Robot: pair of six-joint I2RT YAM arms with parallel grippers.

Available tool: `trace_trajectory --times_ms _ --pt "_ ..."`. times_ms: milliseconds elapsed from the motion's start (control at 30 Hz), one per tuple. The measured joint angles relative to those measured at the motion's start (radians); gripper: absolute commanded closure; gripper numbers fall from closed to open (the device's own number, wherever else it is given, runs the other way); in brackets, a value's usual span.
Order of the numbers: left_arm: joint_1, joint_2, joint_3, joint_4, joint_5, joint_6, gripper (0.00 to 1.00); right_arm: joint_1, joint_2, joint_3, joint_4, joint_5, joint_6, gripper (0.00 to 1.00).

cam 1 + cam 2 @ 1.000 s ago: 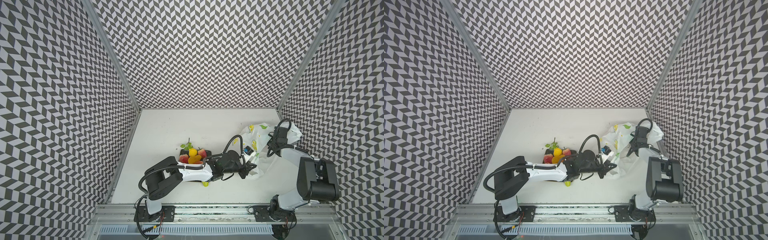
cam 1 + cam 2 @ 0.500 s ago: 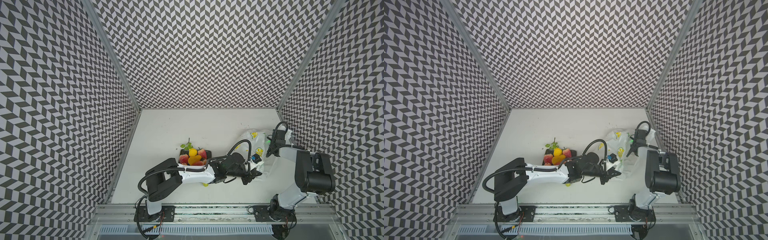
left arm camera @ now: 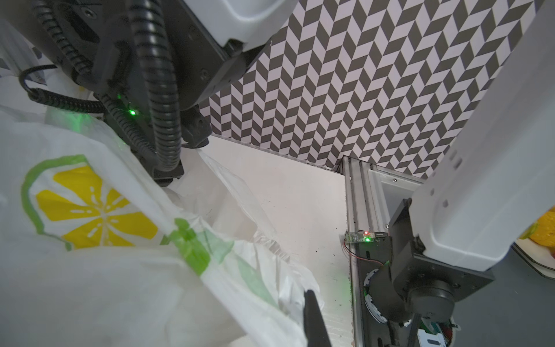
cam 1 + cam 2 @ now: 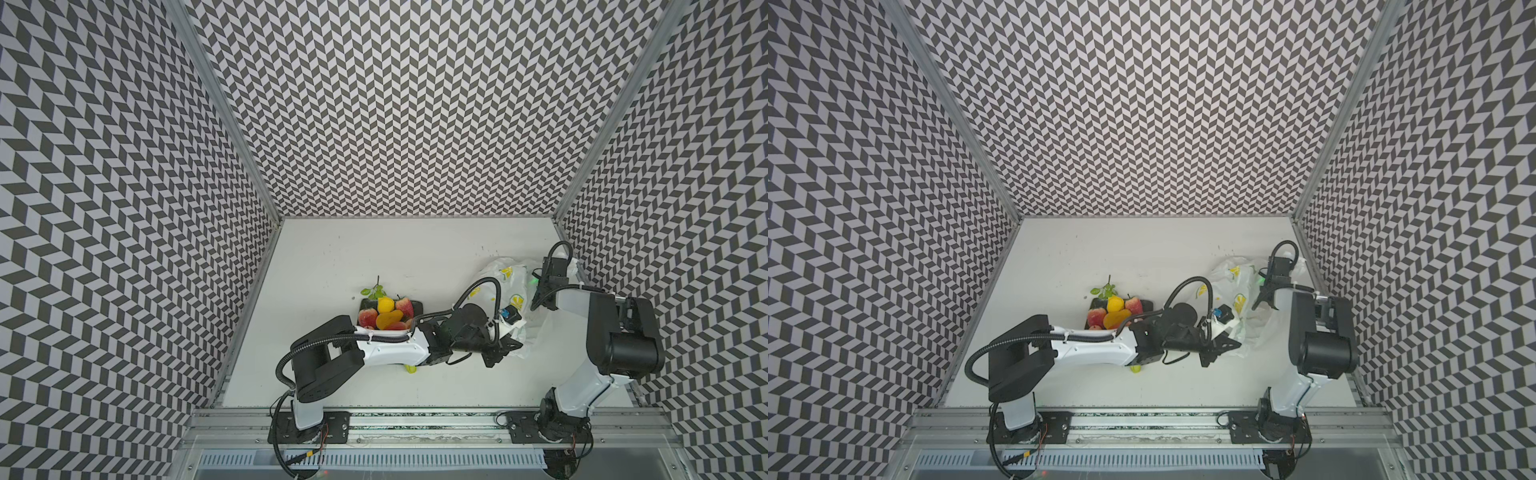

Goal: Take the fake fruits out of the plastic bag
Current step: 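Close the right gripper on the small red apple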

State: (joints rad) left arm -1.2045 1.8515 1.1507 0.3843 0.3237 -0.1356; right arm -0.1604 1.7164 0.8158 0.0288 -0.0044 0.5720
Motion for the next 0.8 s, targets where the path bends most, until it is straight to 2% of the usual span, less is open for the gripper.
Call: trace_trajectory --times_ms 267,600,800 --pt "0.037 0.000 -0.005 -0.004 -0.039 -0.047 1.00 0.000 -0.035 -0.003 -0.026 -0.011 0.005 0.67" --pt "0.102 0.002 -0.005 -0.015 -0.100 -0.106 1.00 0.000 -0.252 -0.075 -0.027 -0.108 0.013 0.67" --pt "0.138 0.035 0.046 -0.044 -0.131 -0.120 1.00 -0.001 -0.352 -0.131 -0.052 -0.177 0.008 0.67"
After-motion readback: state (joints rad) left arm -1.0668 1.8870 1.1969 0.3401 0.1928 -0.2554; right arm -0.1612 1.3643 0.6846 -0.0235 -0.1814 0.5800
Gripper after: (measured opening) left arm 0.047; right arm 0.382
